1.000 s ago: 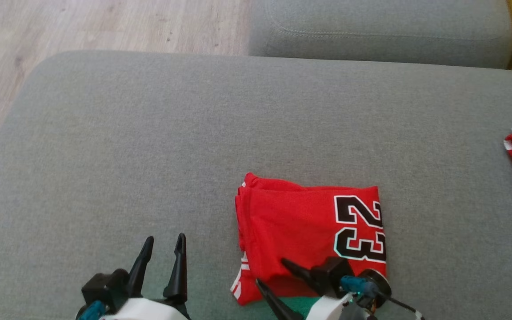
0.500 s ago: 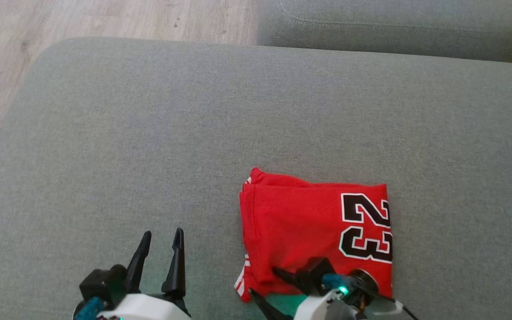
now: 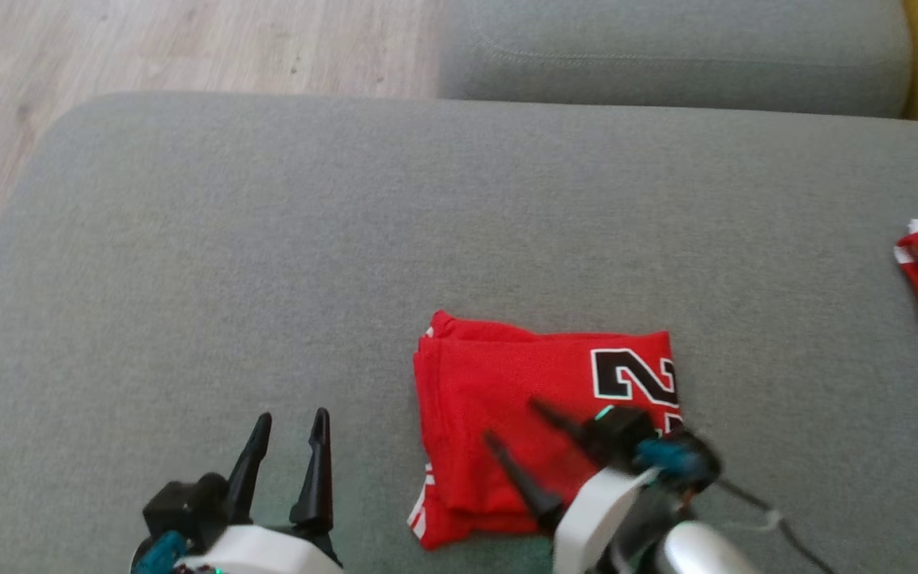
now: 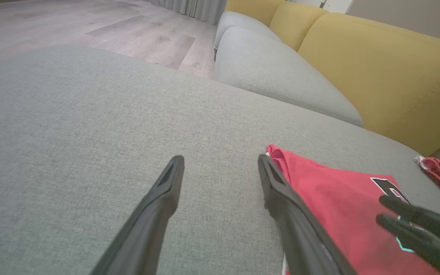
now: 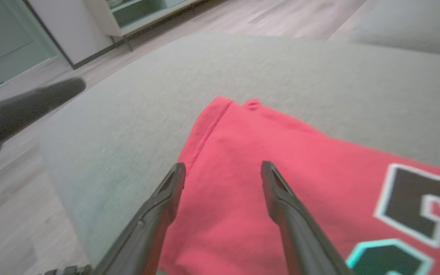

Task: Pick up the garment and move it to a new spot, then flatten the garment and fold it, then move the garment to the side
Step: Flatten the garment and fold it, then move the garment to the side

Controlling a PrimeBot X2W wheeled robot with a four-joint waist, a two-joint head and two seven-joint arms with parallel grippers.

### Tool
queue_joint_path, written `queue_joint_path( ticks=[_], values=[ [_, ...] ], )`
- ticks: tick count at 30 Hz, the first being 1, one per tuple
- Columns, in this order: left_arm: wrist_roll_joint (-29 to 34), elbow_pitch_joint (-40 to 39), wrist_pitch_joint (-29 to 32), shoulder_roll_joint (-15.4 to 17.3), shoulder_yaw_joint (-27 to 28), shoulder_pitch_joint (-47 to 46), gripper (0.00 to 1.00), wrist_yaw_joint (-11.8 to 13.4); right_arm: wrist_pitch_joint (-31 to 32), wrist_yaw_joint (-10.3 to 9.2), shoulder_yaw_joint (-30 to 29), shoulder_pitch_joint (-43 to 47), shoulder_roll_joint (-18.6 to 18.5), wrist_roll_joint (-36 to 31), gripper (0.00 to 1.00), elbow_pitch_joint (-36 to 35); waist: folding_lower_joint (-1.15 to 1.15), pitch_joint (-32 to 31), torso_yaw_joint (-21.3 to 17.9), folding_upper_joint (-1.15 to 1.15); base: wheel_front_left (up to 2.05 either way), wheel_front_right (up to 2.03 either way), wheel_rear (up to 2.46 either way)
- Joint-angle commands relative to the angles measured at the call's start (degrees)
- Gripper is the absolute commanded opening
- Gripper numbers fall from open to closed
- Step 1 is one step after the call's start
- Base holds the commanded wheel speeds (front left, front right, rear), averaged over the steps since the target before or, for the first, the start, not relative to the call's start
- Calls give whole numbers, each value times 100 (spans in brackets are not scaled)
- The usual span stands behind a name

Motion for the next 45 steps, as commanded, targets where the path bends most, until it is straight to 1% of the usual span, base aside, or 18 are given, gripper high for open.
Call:
queue_joint_path(
  ticks=[1, 2, 3, 4, 14, 19, 24, 36, 41, 45],
  values=[
    [45, -146, -52, 65, 195, -370, 100, -14, -142, -4, -230, -251, 104, -140, 100, -338, 0, -83, -88, 0, 0, 0, 0],
    [71, -143, -32, 47, 160, -428, 100, -24, -203, -4, -579, -194, 106, -270, 100, -472, 0, -139, -147, 0, 0, 0, 0],
    [86, -136, -28, 39, 149, -456, 100, -24, -228, -4, -767, -149, 107, -325, 100, -545, 0, -168, -178, 0, 0, 0, 0],
    [86, -136, -28, 39, 149, -456, 100, -24, -228, -4, -767, -149, 107, -325, 100, -545, 0, -168, -178, 0, 0, 0, 0],
    [69, -60, -94, -36, 154, -394, 100, 27, -482, -4, -2431, 612, 109, -453, 100, -1303, 0, -426, -385, 0, 0, 0, 0],
    [39, -47, -203, -67, 270, -227, 100, 76, -525, -4, -2906, 917, 110, -540, 100, -1524, 0, -472, -415, 0, 0, 0, 0],
    [63, -29, -291, -48, 419, -26, 100, 109, -554, -4, -3039, 1086, 110, -603, 100, -1620, 0, -499, -427, 0, 0, 0, 0],
    [213, -7, -349, -1, 589, 130, 100, 114, -490, -4, -3017, 1159, 110, -660, 100, -1557, 0, -516, -395, 0, 0, 0, 0],
    [258, -22, -346, -26, 542, 81, 100, 94, -204, -4, -3002, 869, 110, -776, 100, -1284, 0, -470, -273, 0, 0, 0, 0],
    [277, -17, -344, -56, 515, 46, 100, 79, 325, -4, -2910, 536, 110, -821, 100, -796, 0, -386, -107, 0, 0, 0, 0]
  ],
)
